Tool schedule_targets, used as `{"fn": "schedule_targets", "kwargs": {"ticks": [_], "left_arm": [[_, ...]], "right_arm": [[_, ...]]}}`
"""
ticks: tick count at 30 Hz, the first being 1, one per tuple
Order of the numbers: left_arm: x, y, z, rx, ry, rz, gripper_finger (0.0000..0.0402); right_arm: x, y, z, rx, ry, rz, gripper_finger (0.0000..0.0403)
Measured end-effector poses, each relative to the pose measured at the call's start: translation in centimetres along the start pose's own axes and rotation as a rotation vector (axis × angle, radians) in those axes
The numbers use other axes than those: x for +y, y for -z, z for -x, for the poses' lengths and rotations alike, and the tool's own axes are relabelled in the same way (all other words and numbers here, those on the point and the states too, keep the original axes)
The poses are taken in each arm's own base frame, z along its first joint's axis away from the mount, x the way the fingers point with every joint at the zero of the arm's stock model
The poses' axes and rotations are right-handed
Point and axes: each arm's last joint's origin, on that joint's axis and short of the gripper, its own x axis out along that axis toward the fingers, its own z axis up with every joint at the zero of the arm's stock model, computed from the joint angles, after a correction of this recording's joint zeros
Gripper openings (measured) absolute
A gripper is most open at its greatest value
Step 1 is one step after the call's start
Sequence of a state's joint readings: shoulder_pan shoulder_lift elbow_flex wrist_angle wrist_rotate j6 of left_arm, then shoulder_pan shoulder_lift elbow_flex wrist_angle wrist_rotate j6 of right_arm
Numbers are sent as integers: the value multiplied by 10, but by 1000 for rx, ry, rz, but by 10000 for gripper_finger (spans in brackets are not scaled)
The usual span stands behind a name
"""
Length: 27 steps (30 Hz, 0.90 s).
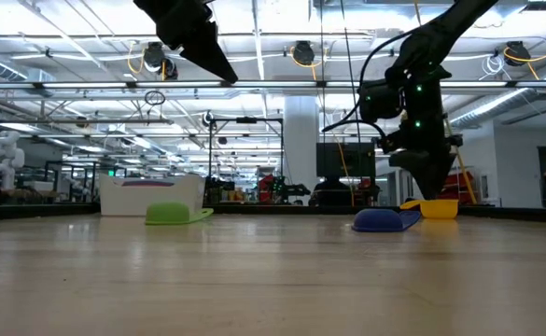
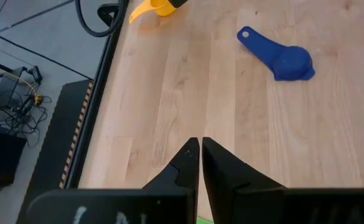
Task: Nest measuring cups in basket
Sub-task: Stack the yellow measuring cup into the light blue measuring cup
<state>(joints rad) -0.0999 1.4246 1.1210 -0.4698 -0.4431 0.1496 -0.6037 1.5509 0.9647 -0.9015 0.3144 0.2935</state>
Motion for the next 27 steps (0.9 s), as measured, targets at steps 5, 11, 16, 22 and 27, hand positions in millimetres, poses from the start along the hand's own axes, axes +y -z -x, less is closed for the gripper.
{"fn": "schedule_targets", "kwargs": {"ticks": [5,11,16,22,27], "left_arm": [[0,0,0,-2,1,-4,24],[-1,-1,0,-6,1,-27,24],[-1,-1,1,-13,1,-27,24],[-4,-2,2,-17,7,-43,24],[-7,-2,3,-23,15,-67,24]], "right_arm": [[1,2,-5,-9,-3,-10,137],[1,3,-6,-14,20,-9,92],[1,3,-6,-13,18,-9,59],[1,3,-6,-13,16,-7,63],[1,3,-6,-14,17,-8,114]]}}
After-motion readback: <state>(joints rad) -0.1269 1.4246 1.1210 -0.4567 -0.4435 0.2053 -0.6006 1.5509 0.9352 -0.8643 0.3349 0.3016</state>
